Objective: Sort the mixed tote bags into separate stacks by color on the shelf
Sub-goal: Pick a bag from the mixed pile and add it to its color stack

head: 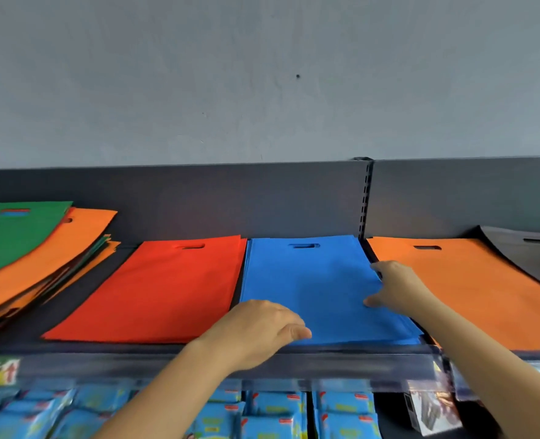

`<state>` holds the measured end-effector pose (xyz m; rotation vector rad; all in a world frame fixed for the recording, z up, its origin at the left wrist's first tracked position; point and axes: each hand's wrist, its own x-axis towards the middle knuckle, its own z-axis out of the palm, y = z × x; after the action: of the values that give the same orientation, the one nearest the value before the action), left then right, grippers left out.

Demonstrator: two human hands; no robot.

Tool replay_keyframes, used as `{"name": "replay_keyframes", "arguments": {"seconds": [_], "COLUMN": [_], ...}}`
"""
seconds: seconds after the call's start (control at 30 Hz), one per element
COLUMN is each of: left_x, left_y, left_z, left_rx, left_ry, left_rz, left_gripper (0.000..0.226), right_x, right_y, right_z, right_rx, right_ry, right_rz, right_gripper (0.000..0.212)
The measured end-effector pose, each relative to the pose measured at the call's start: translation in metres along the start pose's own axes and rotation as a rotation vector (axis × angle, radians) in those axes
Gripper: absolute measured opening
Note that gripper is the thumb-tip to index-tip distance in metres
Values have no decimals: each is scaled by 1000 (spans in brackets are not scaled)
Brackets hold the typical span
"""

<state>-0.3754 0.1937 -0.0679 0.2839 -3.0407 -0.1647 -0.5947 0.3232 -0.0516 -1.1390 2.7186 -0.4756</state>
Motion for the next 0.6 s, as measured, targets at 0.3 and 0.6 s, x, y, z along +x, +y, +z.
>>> {"name": "replay_keyframes", "arguments": {"seconds": [0.3,0.6], "left_x": [-46,-190], "left_y": [-29,-151], "left_z": [-25,-76], "left_rx": [33,105], "left_ry": [206,510], "left_rz": [-108,-428], "left_gripper": [40,56], "right_x": [-2,-25], "right_y": [-71,-235], "right_z": [4,58], "right_rx": [15,73], "right_ry": [144,115], "right_rz": [-334,-682], "right_gripper": [59,49]}}
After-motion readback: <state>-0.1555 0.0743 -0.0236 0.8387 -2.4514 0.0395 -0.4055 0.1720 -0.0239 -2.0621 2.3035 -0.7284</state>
